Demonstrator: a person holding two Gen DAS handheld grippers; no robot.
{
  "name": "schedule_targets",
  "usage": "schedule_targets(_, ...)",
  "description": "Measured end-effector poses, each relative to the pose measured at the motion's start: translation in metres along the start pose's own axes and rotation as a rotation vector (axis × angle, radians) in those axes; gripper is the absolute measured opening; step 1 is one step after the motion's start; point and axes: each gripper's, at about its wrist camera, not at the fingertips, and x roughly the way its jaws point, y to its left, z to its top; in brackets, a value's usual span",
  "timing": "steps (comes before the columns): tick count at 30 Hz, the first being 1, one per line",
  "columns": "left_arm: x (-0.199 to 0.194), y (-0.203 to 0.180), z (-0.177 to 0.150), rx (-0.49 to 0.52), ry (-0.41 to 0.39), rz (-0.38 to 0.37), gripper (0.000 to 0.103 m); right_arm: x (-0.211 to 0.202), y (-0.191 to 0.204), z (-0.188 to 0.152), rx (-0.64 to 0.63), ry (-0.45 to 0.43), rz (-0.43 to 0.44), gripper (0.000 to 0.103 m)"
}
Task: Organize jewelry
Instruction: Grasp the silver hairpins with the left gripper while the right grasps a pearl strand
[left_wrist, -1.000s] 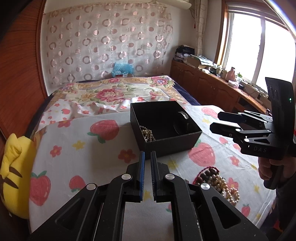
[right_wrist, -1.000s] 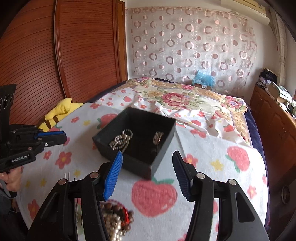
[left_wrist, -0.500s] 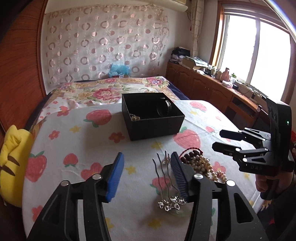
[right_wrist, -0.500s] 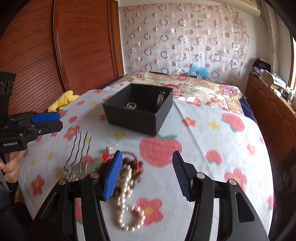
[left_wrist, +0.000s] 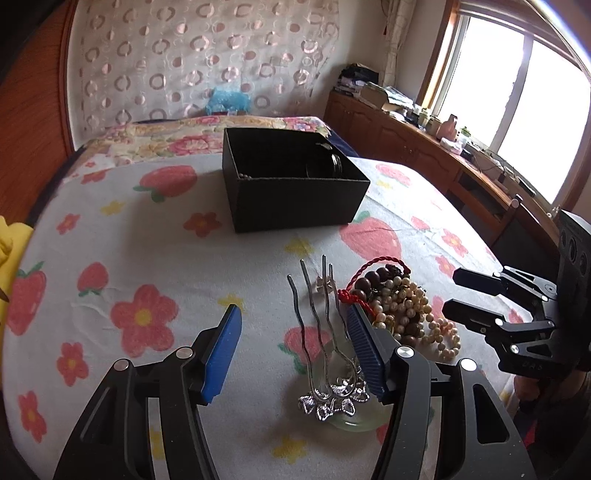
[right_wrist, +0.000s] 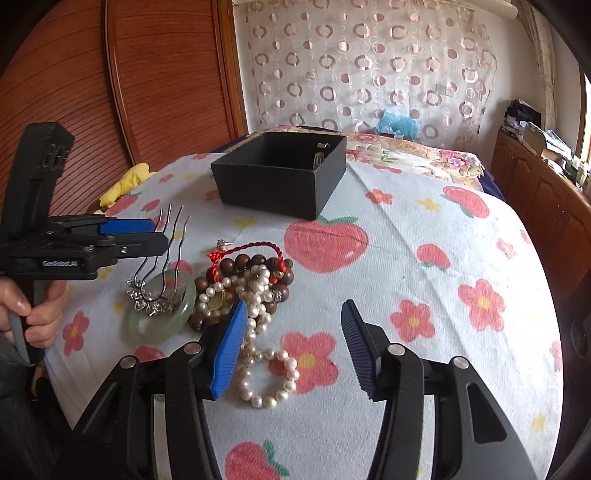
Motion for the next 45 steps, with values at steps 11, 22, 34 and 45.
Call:
schedule_targets(11, 0.014, -0.012, 0.002, -0.001, 0.031, -0.061, 0.026, 0.003, 0.002, -0.003, -0.015, 0.023, 0.018, 0.055)
schedule_targets(22, -0.026, -0.035, 0.002, 0.055, -0.083, -0.071, 0.001, 0.012, 0.014, 0.003, -0.043, 0.049, 0.053, 0.044)
schedule_targets(34, -0.044, -0.031, 0.005, 0.058, -0.131, -0.041, 0.001, 0.02, 0.009, 0.002, -0.064, 0.096, -0.03, 0.029)
schedule_targets(45, -0.045, -0.025, 0.005, 0.047, -0.134, -0.033, 0.001, 0.027, 0.015, 0.004, -0.092, 0.115, 0.014, 0.009)
